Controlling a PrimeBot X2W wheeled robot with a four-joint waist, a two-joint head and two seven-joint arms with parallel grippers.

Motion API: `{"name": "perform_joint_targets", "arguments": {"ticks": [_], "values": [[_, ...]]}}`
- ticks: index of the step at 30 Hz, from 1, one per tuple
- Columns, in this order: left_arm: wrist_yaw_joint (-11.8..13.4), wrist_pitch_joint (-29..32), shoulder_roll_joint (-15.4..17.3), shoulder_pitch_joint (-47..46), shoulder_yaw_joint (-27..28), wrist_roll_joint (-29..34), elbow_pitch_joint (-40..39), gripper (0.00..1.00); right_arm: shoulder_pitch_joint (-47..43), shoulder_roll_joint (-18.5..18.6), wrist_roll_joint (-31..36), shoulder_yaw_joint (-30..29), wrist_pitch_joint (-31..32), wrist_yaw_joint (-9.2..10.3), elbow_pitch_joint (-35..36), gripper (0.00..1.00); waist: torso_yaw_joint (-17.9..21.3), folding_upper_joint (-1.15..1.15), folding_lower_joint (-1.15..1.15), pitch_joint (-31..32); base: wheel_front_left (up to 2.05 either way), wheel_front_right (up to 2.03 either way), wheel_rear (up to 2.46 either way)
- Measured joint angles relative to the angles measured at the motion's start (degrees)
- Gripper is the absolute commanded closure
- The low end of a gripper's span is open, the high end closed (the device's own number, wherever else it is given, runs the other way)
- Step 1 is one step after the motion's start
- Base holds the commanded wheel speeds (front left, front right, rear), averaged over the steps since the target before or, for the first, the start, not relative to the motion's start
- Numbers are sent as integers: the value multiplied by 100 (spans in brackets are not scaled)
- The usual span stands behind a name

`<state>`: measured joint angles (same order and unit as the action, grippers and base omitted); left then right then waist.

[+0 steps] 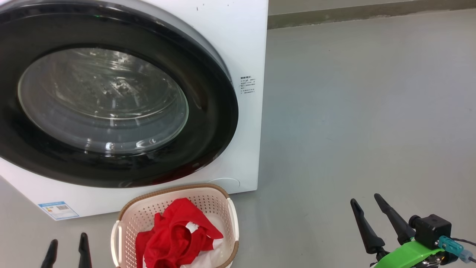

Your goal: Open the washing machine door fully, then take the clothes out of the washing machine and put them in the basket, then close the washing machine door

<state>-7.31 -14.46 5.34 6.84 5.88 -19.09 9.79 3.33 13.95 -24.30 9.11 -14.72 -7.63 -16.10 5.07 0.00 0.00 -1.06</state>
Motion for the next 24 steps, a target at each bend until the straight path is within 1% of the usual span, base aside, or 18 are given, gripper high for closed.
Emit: {"name": "perform_joint_targets", "arguments": {"ticks": [1,2,4,10,14,15,24], "values": [[0,0,-7,0,41,24,-10,0,0,0,1,-5,0,0,1,0,0,0,0,-3,0,0,0],[0,0,-10,1,78,35,-15,100,0,-1,1,-7,0,0,1,100,1,0,0,-4,0,0,0],[0,11,-36,2,82,29,63,100,-5,-32,0,-3,1,0,-87,100,3,0,0,-4,0,0,0],[0,80,-269,16,8,-29,397,100,-119,-219,-43,15,29,0,-423,100,-1,0,0,-4,0,0,0],[0,135,-268,15,9,-246,403,100,-129,-240,-186,-22,87,0,-424,100,-20,0,2,9,0,0,0],[0,156,-268,14,10,-358,404,100,-129,-253,-374,-41,110,0,-422,100,-29,0,4,15,0,0,0],[1,310,-268,-5,3,-895,414,100,-128,-300,-846,-101,256,0,-400,100,-66,0,1,8,0,0,0]]}}
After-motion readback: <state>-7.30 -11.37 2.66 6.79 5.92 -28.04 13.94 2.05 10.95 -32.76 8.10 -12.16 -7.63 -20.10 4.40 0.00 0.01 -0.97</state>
